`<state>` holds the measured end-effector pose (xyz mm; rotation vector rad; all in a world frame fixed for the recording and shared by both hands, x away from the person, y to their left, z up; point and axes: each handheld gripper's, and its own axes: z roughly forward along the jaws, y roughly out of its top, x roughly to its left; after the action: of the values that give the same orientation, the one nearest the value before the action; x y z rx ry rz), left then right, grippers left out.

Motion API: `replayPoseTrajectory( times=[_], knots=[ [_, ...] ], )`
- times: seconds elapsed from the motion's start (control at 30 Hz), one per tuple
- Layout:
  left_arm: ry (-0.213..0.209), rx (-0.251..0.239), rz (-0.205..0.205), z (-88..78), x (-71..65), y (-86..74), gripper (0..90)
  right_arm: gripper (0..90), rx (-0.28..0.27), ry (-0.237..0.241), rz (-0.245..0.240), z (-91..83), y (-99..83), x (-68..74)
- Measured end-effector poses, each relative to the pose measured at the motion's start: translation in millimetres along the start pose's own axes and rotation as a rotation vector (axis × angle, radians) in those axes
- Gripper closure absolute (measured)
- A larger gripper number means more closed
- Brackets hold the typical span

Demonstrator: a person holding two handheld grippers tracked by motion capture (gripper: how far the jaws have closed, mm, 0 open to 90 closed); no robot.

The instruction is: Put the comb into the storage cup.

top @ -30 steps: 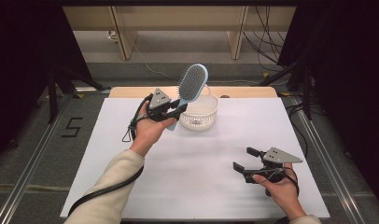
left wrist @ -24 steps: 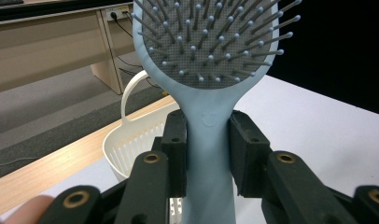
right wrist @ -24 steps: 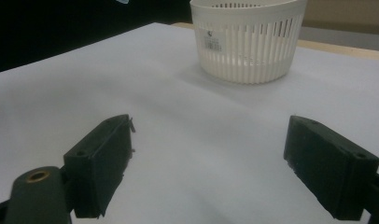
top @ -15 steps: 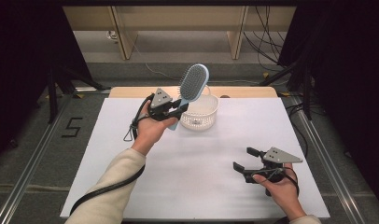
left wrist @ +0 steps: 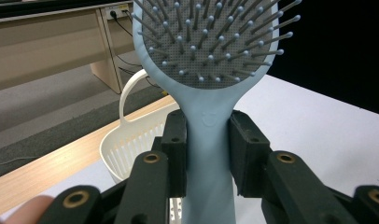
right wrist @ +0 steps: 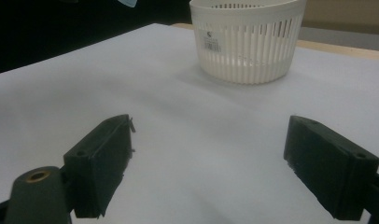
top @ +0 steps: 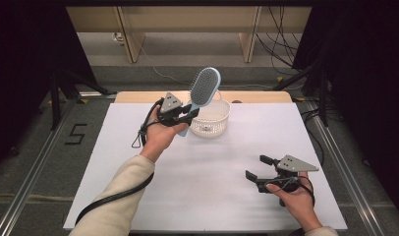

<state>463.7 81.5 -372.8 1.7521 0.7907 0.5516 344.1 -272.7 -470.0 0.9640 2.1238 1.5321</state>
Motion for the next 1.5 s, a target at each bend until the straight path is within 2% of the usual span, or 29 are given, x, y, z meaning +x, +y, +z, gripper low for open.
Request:
replayPoseTrajectory(
  times=[1.5],
  knots=[
    [0.000, 0.004, 0.007, 17.7, 2.4, 9.0, 69.6, 16.1, 0.000, -0.001, 0.003, -0.3, -0.4, -0.8]
  ],
)
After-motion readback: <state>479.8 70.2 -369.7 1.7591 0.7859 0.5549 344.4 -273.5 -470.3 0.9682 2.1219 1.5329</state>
